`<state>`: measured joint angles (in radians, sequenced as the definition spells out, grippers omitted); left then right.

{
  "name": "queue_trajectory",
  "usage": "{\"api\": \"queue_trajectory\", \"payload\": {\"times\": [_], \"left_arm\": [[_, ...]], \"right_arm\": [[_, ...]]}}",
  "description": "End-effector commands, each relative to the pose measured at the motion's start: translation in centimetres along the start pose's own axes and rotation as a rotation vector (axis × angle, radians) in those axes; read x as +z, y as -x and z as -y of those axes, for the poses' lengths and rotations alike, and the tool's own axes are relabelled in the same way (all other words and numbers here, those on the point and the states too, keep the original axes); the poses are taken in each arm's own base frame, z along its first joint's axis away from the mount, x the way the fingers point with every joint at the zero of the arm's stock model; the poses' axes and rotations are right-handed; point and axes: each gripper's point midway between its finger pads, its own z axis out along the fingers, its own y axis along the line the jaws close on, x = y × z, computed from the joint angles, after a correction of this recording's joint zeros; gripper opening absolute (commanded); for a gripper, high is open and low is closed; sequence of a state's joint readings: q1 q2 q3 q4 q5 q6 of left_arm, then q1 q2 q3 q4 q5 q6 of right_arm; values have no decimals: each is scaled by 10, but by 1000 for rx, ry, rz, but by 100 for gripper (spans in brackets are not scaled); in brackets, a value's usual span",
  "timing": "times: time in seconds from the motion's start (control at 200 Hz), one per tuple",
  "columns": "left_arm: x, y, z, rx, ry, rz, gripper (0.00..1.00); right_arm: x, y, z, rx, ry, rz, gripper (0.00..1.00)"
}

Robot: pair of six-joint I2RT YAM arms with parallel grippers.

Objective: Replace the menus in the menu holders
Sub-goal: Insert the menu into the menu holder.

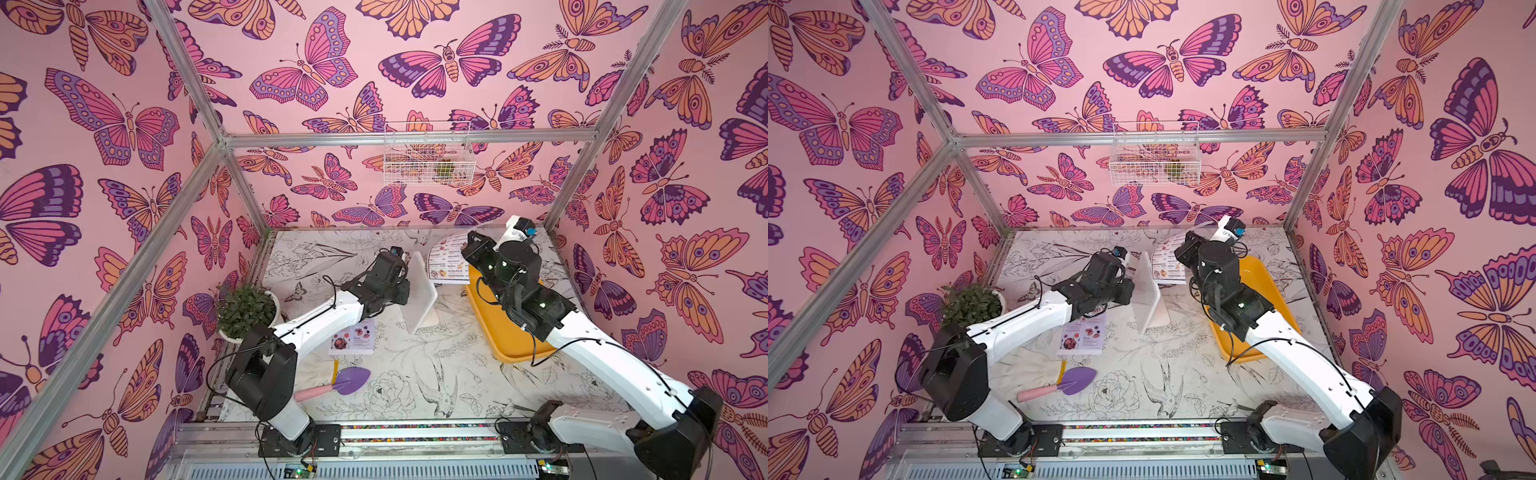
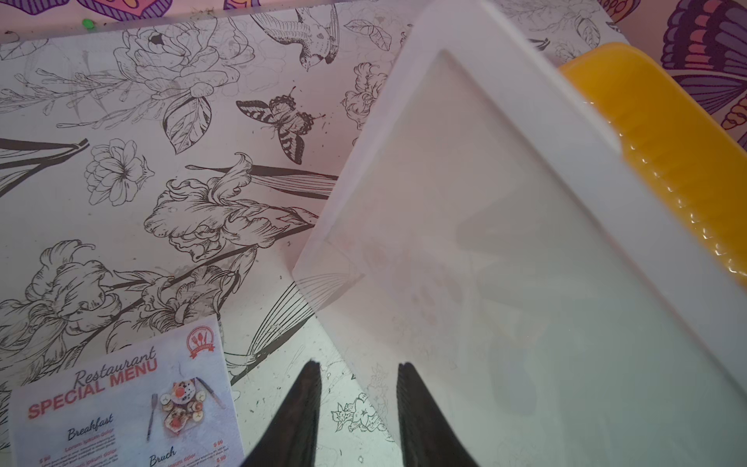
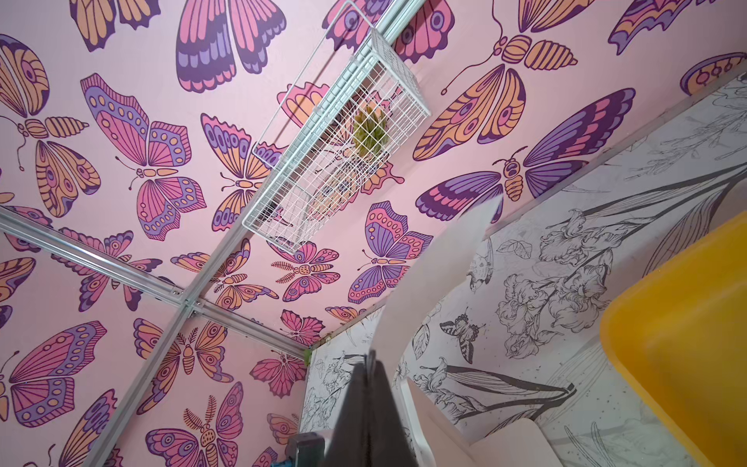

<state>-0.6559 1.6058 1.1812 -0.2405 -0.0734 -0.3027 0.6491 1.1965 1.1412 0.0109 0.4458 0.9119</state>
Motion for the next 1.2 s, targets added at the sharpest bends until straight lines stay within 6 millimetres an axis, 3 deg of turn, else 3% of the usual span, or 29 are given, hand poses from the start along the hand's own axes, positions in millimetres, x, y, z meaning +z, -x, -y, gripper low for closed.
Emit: {"api": "queue_trajectory", "payload": {"times": [0.0,0.741,1.192], "left_arm": [[-3,3,1,20,12,3,35],[-9,7,2,14,10,18,35],[-22,12,17,14,-15,46,35]], "right_arm": [[0,-2,4,-19,-17,5,0],[1,-3,9,-30,-38,11,0],[-3,-1,17,-27,-61,32,0]]}}
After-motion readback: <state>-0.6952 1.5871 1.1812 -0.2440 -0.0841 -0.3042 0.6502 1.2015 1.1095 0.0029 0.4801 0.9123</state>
